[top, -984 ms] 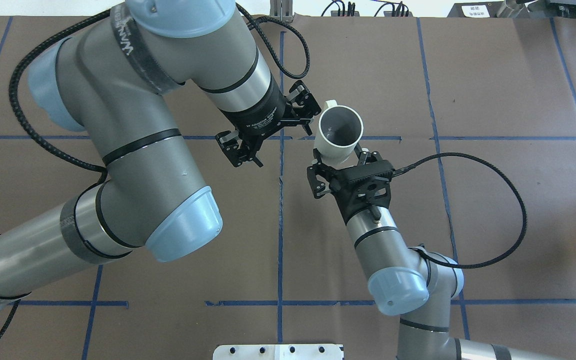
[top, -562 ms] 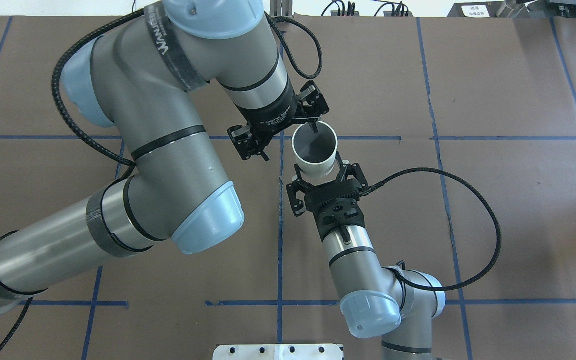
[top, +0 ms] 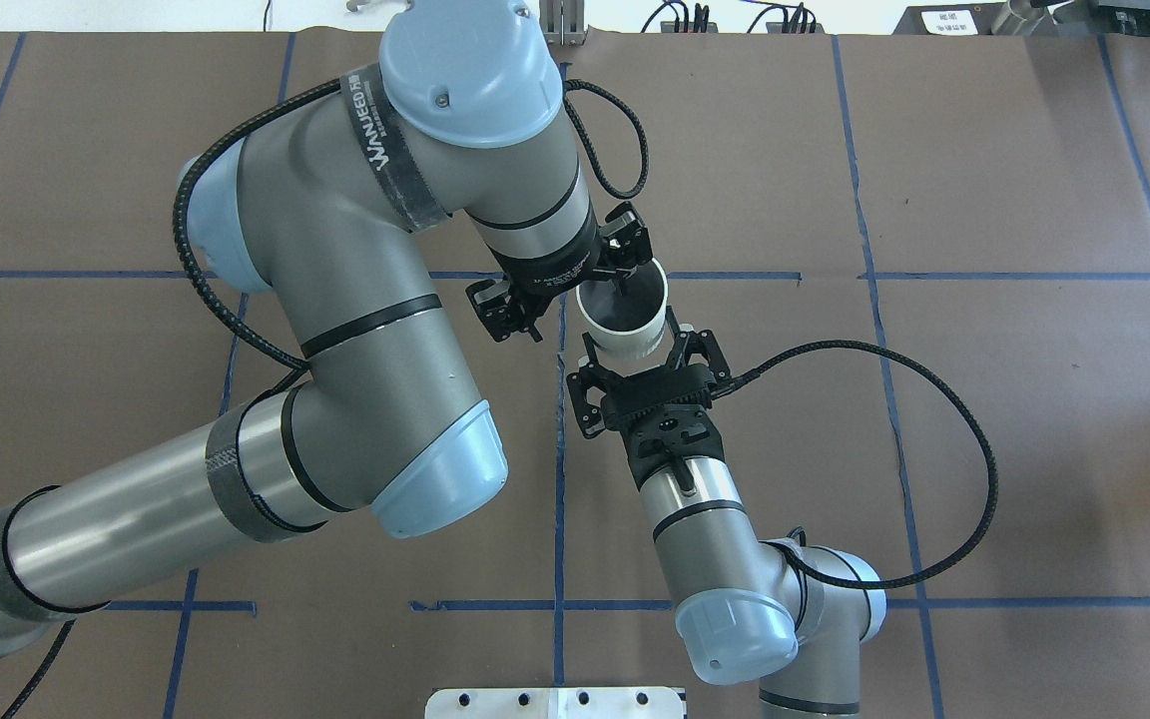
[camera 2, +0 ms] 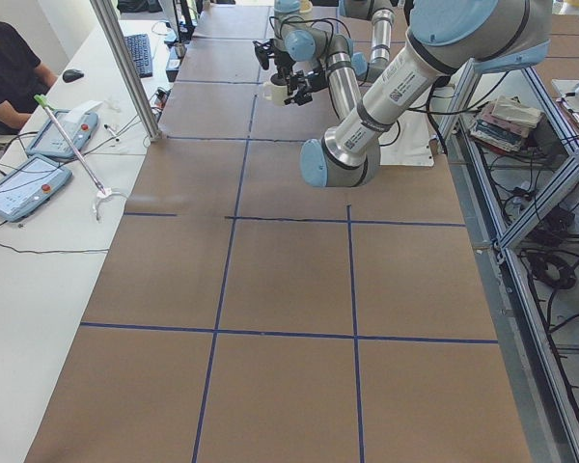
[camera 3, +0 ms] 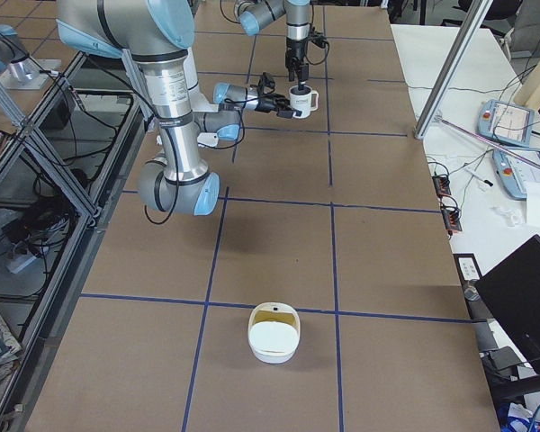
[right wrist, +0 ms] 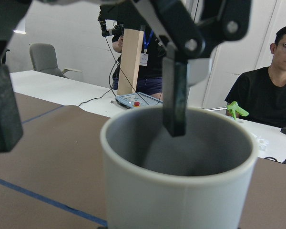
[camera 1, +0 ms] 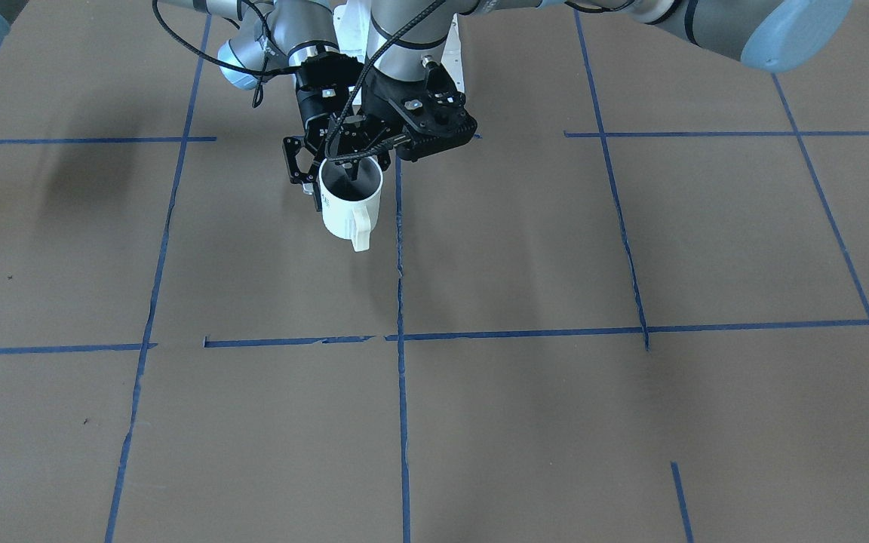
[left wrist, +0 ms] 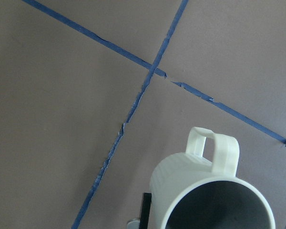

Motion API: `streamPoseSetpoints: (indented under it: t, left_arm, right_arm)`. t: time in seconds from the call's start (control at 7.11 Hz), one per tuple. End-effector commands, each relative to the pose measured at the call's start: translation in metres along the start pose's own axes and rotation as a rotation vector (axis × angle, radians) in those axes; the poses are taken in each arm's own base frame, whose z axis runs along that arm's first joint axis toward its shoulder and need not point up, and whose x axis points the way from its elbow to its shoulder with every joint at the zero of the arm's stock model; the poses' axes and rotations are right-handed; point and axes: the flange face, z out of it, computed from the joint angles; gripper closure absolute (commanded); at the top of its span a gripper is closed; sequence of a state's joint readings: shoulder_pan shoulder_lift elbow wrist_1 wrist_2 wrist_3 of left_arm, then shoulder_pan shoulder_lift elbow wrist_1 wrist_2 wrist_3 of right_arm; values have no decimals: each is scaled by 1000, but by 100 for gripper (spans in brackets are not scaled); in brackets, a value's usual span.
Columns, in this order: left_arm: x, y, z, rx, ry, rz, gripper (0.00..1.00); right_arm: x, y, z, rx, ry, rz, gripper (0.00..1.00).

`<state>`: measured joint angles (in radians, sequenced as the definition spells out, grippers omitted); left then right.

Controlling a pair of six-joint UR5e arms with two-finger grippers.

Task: Left arm hands cup to right arm to dump lemon

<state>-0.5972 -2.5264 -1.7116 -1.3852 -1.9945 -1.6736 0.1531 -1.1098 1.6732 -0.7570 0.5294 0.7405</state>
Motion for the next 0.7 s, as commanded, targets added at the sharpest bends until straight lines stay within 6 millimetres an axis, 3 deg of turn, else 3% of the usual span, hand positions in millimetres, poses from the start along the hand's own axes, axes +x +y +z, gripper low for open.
streamPoseSetpoints:
  t: [0.0, 0.14, 0.28, 0.42, 0.56]
  left_arm:
    - [-1, 1, 6, 2, -9, 0, 55]
    - [-1, 3, 6, 1, -9, 2, 80]
    - [1, 3, 5, 1, -6, 3, 100]
    - [1, 4, 3, 0, -3, 3, 100]
    - [1, 4, 3, 0, -3, 3, 100]
  right_arm:
    - [0, -4, -1, 4, -3, 4, 83]
    - [-1, -3, -2, 2, -3, 1, 81]
    - [-2, -3, -2, -1, -7, 2, 69]
    - [-3, -3, -2, -2, -12, 5, 55]
    - [-6, -7, -4, 2, -21, 22, 13]
